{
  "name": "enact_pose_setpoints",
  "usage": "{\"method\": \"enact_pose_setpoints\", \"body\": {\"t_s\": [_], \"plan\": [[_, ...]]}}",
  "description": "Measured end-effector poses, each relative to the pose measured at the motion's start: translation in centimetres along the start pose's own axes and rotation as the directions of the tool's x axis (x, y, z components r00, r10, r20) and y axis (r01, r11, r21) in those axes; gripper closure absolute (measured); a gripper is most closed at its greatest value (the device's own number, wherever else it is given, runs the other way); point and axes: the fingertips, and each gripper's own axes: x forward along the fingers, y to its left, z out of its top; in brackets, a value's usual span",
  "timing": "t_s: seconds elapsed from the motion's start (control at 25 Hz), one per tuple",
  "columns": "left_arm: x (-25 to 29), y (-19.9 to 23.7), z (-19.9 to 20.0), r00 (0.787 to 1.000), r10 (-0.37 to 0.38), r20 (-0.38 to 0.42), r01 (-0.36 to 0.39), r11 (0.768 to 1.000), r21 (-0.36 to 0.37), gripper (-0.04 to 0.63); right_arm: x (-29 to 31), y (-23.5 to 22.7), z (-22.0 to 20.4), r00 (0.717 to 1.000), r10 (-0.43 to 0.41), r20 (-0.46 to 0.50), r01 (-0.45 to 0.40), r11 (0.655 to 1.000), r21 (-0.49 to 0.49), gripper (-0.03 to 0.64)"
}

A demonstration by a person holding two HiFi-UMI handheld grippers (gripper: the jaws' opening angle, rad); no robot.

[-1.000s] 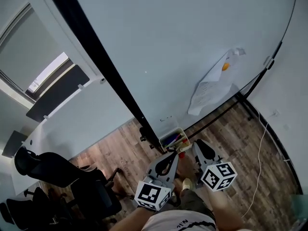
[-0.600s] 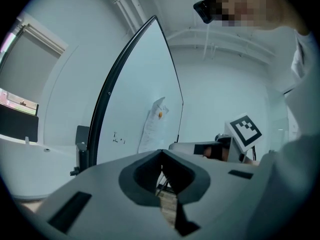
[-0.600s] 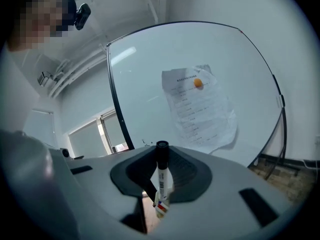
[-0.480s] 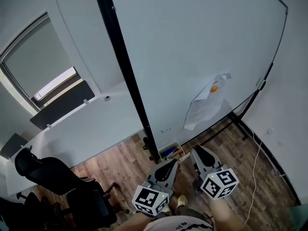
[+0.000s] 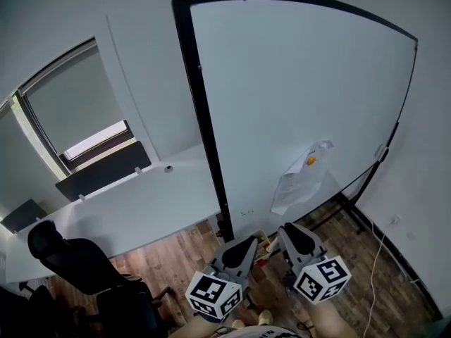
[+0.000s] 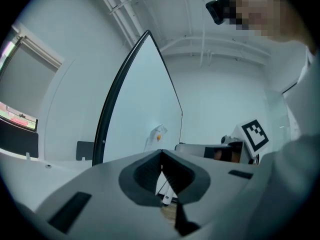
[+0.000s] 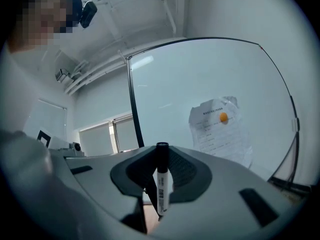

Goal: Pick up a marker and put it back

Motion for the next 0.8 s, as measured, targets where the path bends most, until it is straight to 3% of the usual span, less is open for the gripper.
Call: {"method": "enact_pose_setpoints", "body": {"t_s": [0.24,0.8], "plan": [[-0.4,-0.3,2.1,1.000,0.009,0.026,-0.010,1.000,0.020,0.584,-0.1,0.9,1.4,0.999,0.032,0.027,-0.032,0.999,-0.004,0.541],[-0.2,0.1,1.3,0.999,0.029,0.019,-0.029,0.999,0.019,0.584,0.5,1.6,1.2,0.998,0.059,0.009,-0.059,0.998,-0.014,0.543]]}}
